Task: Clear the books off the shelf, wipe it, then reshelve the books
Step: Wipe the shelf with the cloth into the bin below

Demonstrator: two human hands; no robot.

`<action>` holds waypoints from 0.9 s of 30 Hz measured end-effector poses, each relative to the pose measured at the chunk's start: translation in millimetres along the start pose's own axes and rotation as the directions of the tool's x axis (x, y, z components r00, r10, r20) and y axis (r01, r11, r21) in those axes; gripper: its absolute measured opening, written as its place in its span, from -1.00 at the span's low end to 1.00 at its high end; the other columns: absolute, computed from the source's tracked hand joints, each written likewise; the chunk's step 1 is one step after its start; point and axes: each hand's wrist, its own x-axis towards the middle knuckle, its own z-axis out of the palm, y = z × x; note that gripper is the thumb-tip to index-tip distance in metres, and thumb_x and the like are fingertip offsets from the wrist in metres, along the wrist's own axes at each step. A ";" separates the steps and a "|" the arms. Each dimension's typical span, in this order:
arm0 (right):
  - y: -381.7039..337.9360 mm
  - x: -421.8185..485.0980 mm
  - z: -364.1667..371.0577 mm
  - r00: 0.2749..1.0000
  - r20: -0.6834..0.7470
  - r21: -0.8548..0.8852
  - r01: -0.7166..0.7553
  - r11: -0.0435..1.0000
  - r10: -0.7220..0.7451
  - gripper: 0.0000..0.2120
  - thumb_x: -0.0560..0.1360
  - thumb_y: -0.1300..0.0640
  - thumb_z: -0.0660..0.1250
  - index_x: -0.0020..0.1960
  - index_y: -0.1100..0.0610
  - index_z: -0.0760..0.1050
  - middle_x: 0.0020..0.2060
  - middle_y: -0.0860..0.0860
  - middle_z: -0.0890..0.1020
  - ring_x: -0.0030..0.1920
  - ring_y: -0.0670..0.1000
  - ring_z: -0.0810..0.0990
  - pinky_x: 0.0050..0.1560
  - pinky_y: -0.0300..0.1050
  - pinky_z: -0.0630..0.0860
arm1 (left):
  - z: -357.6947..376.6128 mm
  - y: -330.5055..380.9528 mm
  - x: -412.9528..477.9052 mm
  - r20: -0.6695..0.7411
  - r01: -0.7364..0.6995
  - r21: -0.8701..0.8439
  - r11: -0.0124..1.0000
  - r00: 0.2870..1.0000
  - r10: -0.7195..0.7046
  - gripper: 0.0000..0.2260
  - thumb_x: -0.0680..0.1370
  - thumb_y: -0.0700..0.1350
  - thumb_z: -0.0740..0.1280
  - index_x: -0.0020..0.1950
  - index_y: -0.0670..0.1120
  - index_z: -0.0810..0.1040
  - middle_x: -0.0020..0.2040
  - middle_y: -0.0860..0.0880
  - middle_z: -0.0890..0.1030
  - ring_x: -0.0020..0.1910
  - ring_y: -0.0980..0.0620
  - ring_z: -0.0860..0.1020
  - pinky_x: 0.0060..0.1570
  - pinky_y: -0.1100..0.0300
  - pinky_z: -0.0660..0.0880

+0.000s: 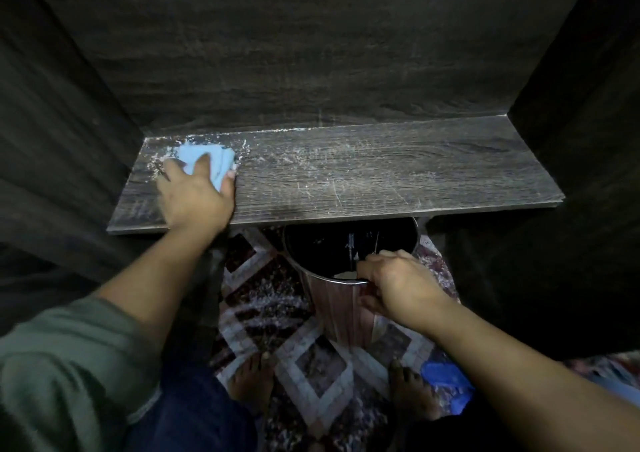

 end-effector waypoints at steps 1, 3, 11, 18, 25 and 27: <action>-1.2 0.4 0.8 1.000 -0.020 0.010 0.006 1.000 -0.005 -0.76 0.26 0.09 0.48 -0.12 0.09 0.53 -0.20 0.01 0.59 -0.11 0.10 0.57 -0.08 -0.07 0.44 | 1.7 4.1 -2.2 -0.003 -0.024 -0.047 0.999 1.000 0.024 -0.51 0.59 0.15 0.19 0.46 -0.02 0.37 0.33 -0.28 0.29 0.21 -0.34 0.36 0.25 -0.11 0.34; -2.4 1.8 2.9 0.999 -0.049 0.017 0.006 1.000 -0.005 -0.70 0.12 0.10 0.54 -0.23 0.09 0.50 -0.33 -0.01 0.56 -0.26 0.11 0.58 -0.23 -0.09 0.49 | 1.7 18.3 -8.4 0.029 -0.081 -0.095 0.992 0.996 0.084 -0.57 0.60 0.08 0.20 0.45 -0.02 0.40 0.31 -0.26 0.32 0.15 -0.31 0.44 0.21 -0.07 0.38; -8.6 5.1 -0.1 1.000 0.020 -0.003 -0.020 1.000 0.020 -0.79 0.30 0.12 0.43 -0.10 0.13 0.54 -0.16 0.07 0.61 -0.05 0.17 0.57 -0.04 -0.03 0.44 | -7.4 64.7 -38.2 -0.002 -0.309 -0.308 0.900 0.946 0.324 -0.61 0.59 -0.01 0.27 0.43 0.04 0.44 0.29 -0.16 0.38 0.15 -0.19 0.46 0.17 0.02 0.40; -11.8 7.4 0.5 0.999 0.042 -0.040 -0.013 0.999 0.015 -0.78 0.33 0.06 0.45 -0.07 0.11 0.53 -0.11 0.05 0.61 0.02 0.14 0.56 0.01 -0.06 0.42 | -14.5 -31.1 25.3 -0.129 -0.227 0.112 0.968 0.962 0.240 -0.59 0.55 0.04 0.27 0.38 -0.03 0.48 0.24 -0.28 0.40 0.17 -0.30 0.39 0.10 -0.15 0.41; -14.7 11.4 1.7 0.996 0.091 -0.052 -0.001 0.999 0.006 -0.75 0.44 0.01 0.37 0.06 0.09 0.51 0.03 0.03 0.58 0.14 0.09 0.49 0.12 -0.08 0.35 | 4.4 -47.5 27.3 0.116 -0.177 0.118 0.977 0.980 0.163 -0.53 0.62 0.18 0.09 0.52 0.10 0.28 0.50 -0.17 0.27 0.37 -0.26 0.33 0.34 -0.08 0.32; -15.5 12.6 2.7 0.994 0.105 -0.044 -0.003 0.999 0.008 -0.73 0.44 0.01 0.37 0.08 0.09 0.51 0.04 0.03 0.58 0.16 0.09 0.49 0.14 -0.08 0.35 | 1.7 -36.6 15.7 0.116 -0.197 0.158 0.967 0.977 0.180 -0.53 0.61 0.18 0.06 0.52 0.12 0.28 0.47 -0.16 0.31 0.35 -0.22 0.34 0.30 -0.06 0.33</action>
